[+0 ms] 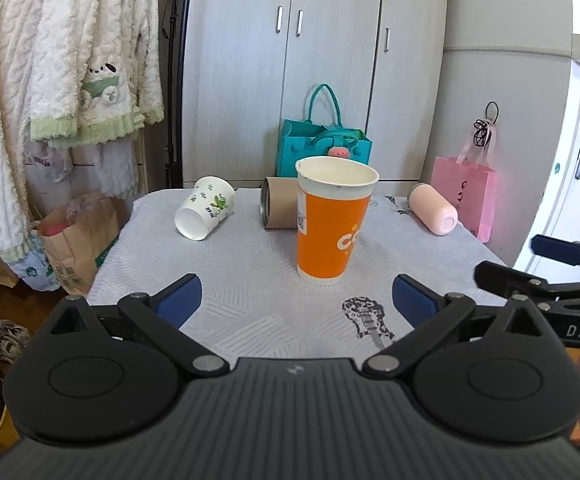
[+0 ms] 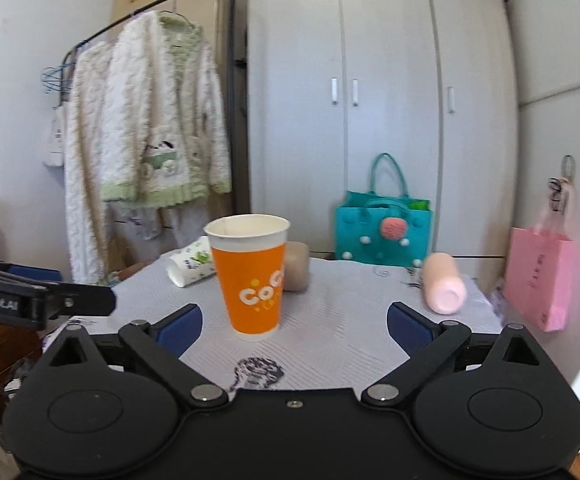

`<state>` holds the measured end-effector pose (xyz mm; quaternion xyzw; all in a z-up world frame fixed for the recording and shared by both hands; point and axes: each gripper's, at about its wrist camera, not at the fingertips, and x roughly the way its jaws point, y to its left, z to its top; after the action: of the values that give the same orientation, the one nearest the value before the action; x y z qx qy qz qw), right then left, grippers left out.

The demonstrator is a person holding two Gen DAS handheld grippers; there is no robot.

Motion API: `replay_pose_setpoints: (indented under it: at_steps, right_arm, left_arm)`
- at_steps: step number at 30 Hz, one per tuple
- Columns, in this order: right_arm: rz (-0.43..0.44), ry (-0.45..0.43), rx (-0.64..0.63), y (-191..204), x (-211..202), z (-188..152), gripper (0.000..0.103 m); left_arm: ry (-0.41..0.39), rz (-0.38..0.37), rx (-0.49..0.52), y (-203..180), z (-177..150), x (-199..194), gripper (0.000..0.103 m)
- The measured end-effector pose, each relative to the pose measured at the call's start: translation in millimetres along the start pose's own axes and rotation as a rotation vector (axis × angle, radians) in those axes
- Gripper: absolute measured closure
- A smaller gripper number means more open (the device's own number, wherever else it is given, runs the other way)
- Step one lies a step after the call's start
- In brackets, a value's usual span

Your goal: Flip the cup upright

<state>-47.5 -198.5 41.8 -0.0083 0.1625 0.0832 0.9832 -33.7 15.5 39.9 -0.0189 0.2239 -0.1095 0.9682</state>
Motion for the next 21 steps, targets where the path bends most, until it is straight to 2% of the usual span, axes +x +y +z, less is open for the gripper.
replay_pose_setpoints:
  at_steps: [4, 8, 15, 21]
  right_arm:
    - [-0.037, -0.018, -0.030, 4.9, -16.7, -4.5, 0.000]
    - [-0.047, -0.026, 0.013, 0.9, -27.0, -4.3, 0.000]
    - [-0.091, -0.012, 0.012, 1.3, -26.6, -7.0, 0.000]
    - [-0.151, 0.023, 0.026, 3.1, -9.3, -9.9, 0.000]
  left_arm:
    - [0.009, 0.068, 0.015, -4.9, -6.3, -7.5, 0.000]
    - [0.024, 0.115, -0.002, -2.5, -9.6, -7.3, 0.000]
    - [0.051, 0.110, -0.013, -1.5, -11.8, -0.1, 0.000]
    - [0.054, 0.093, -0.029, -1.4, -8.3, 10.3, 0.000]
